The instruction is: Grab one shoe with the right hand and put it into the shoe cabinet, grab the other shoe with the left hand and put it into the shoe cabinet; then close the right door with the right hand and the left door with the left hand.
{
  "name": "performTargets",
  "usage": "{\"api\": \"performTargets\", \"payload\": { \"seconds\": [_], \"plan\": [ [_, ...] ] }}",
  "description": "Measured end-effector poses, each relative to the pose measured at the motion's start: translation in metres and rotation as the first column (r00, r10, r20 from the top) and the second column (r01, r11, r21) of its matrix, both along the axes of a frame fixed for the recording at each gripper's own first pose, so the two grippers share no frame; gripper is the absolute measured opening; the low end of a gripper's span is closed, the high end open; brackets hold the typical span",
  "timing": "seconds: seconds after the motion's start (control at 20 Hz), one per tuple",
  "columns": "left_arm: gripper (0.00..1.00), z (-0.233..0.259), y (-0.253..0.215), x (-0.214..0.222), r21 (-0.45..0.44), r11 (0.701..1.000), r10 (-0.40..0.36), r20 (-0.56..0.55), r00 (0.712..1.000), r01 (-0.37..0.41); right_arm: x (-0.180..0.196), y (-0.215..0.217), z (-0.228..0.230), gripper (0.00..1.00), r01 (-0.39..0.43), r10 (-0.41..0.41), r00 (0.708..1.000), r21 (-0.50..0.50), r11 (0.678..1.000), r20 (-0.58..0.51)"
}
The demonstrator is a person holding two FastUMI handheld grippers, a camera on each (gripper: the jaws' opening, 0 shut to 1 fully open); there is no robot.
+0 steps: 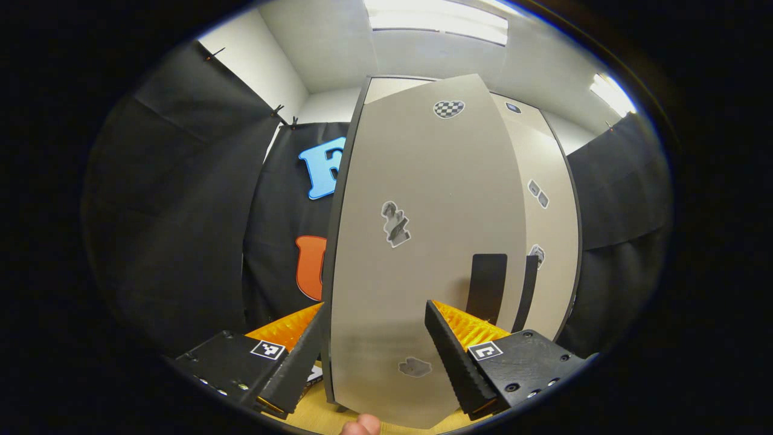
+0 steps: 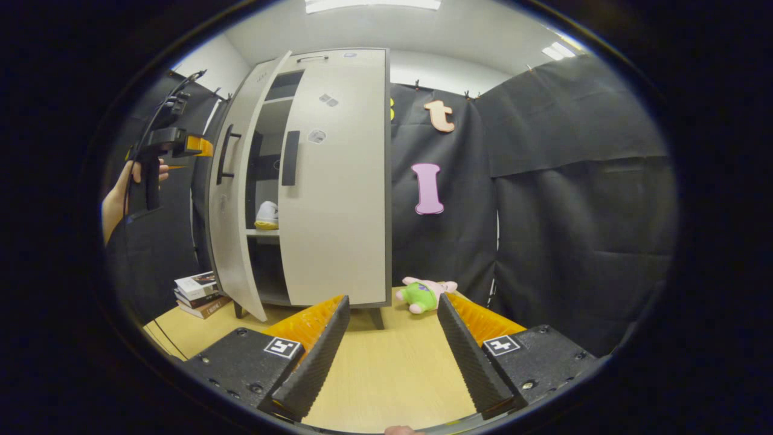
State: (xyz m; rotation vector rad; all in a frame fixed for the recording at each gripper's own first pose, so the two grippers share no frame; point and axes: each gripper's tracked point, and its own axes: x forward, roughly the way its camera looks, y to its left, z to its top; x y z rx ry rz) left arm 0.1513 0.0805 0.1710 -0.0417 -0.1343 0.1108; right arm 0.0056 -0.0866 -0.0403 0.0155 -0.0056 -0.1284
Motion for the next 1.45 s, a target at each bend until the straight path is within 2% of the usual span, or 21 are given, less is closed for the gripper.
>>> {"api": "performTargets", "payload": {
  "seconds": [0.55, 0.6, 0.65, 0.95, 1.05, 1.15, 1.3, 1.45],
  "plan": [
    [0.94, -0.051, -0.046, -0.065, 0.019, 0.998, -0.064, -0.058, 0.996, 0.066, -0.004, 0.016, 0.001, 0.95, -0.046, 0.046, 0.999, 0.005, 0.999, 0.002],
    [0.94, -0.057, -0.049, -0.072, 0.029, 0.997, -0.066, -0.061, 0.996, 0.068, -0.004, 0.018, 0.001, 0.9, -0.049, 0.049, 0.999, 0.003, 0.999, 0.002],
    [0.94, -0.065, -0.052, -0.081, 0.039, 0.997, -0.059, -0.068, 0.996, 0.062, -0.004, 0.019, 0.001, 0.95, -0.052, 0.052, 0.999, -0.004, 0.999, 0.001],
    [0.94, -0.125, -0.089, -0.133, 0.027, 0.996, -0.084, -0.114, 0.99, 0.087, -0.005, 0.033, -0.009, 0.95, -0.085, 0.084, 0.996, -0.003, 0.996, -0.021],
    [0.94, -0.139, -0.095, -0.148, 0.059, 0.995, -0.075, -0.122, 0.99, 0.083, -0.006, 0.036, -0.009, 0.95, -0.092, 0.092, 0.995, -0.002, 0.996, -0.025],
    [0.94, -0.152, -0.11, -0.159, 0.082, 0.99, -0.101, -0.125, 0.987, 0.112, -0.006, 0.038, -0.006, 0.95, -0.097, 0.096, 0.995, -0.007, 0.995, -0.02],
    [0.94, -0.176, -0.131, -0.176, 0.047, 0.986, -0.15, -0.174, 0.973, 0.161, -0.006, 0.042, -0.008, 0.95, -0.105, 0.105, 0.994, -0.012, 0.994, -0.022],
    [0.93, -0.187, -0.133, -0.184, 0.017, 0.987, -0.154, -0.195, 0.969, 0.16, -0.009, 0.043, -0.006, 0.95, -0.103, 0.103, 0.995, -0.01, 0.995, -0.016]
  ]
}}
